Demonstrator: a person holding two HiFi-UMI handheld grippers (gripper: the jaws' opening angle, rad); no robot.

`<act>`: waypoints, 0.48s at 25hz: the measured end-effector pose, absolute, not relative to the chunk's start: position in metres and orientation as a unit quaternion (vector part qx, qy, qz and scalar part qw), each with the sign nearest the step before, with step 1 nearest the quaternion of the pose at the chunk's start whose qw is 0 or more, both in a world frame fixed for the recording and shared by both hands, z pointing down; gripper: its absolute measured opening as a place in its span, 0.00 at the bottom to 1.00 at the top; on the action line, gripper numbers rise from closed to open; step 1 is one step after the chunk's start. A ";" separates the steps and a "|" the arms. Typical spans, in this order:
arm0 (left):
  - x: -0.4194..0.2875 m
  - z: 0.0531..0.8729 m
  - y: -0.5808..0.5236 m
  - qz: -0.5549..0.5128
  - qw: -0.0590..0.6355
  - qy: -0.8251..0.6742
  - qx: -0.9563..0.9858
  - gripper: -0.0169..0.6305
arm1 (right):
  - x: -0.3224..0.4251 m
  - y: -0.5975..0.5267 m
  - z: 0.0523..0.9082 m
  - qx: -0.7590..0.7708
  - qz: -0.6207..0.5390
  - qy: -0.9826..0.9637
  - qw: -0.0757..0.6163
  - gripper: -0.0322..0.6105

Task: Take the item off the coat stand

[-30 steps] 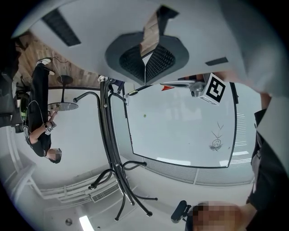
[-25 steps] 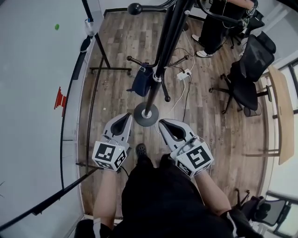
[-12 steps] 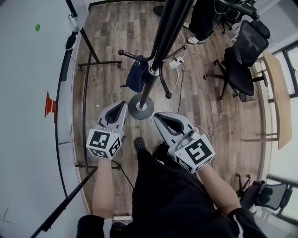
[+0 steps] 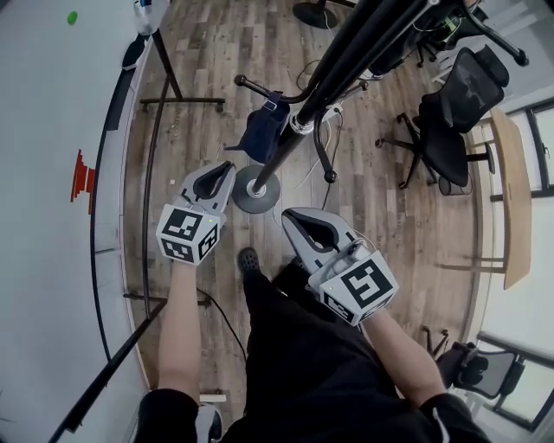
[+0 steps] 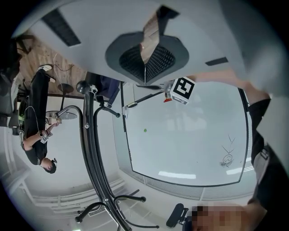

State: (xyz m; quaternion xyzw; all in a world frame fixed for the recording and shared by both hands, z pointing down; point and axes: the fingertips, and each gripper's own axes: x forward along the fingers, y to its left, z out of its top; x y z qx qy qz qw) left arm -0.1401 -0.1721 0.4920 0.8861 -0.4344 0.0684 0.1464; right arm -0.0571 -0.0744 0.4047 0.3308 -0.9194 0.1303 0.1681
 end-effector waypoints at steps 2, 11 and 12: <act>-0.145 0.499 -0.178 0.076 0.141 -0.437 0.885 0.05 | -0.060 -0.075 0.407 0.332 0.134 -0.918 0.169 0.10; -0.152 0.540 -0.203 0.131 0.117 -0.432 0.885 0.14 | -0.073 -0.081 0.413 0.327 0.136 -0.918 0.175 0.10; -0.151 0.546 -0.205 0.143 0.107 -0.430 0.885 0.14 | -0.074 -0.082 0.413 0.327 0.136 -0.919 0.175 0.10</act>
